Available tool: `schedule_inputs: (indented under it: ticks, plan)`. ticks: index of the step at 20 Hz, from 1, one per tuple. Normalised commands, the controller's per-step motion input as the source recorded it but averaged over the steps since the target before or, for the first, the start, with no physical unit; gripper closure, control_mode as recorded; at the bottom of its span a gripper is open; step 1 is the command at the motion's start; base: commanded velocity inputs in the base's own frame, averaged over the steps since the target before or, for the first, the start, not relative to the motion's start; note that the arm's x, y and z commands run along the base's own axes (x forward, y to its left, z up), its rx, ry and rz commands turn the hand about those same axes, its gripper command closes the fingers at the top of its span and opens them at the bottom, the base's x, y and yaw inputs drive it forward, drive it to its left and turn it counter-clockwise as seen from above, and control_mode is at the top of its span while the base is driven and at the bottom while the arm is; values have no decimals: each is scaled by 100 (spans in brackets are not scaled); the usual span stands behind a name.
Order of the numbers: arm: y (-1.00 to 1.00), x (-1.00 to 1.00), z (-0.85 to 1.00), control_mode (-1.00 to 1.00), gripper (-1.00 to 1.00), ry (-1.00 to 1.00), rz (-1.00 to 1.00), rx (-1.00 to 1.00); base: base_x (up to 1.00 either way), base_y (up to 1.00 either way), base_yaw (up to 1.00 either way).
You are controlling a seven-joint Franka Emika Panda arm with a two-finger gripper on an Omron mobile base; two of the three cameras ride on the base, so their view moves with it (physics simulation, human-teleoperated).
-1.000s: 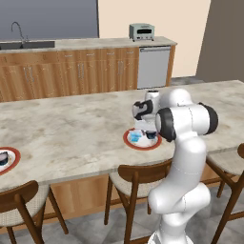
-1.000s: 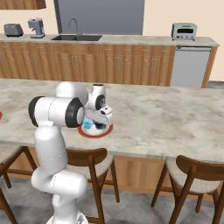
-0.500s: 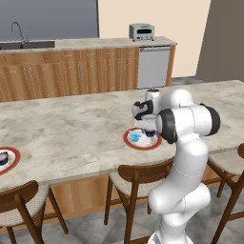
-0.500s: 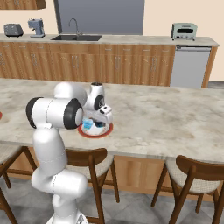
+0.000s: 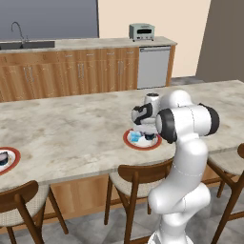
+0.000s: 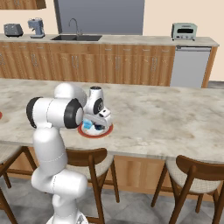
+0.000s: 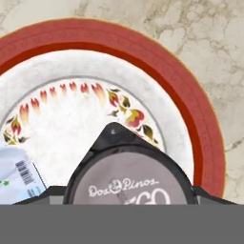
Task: Place two yogurt containers on each plate.
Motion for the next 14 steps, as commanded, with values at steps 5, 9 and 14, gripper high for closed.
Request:
schedule_inputs:
  ticks: [5, 9, 14]
  plan:
    - [0, 0, 0, -100, -100, -7, 0, 0, 0, 0, 0]
    - [0, 0, 1, -100, -100, -5, 0, 0, 0, 0, 0]
    - [0, -18, 31, -100, -100, -5, 0, 0, 0, 0, 0]
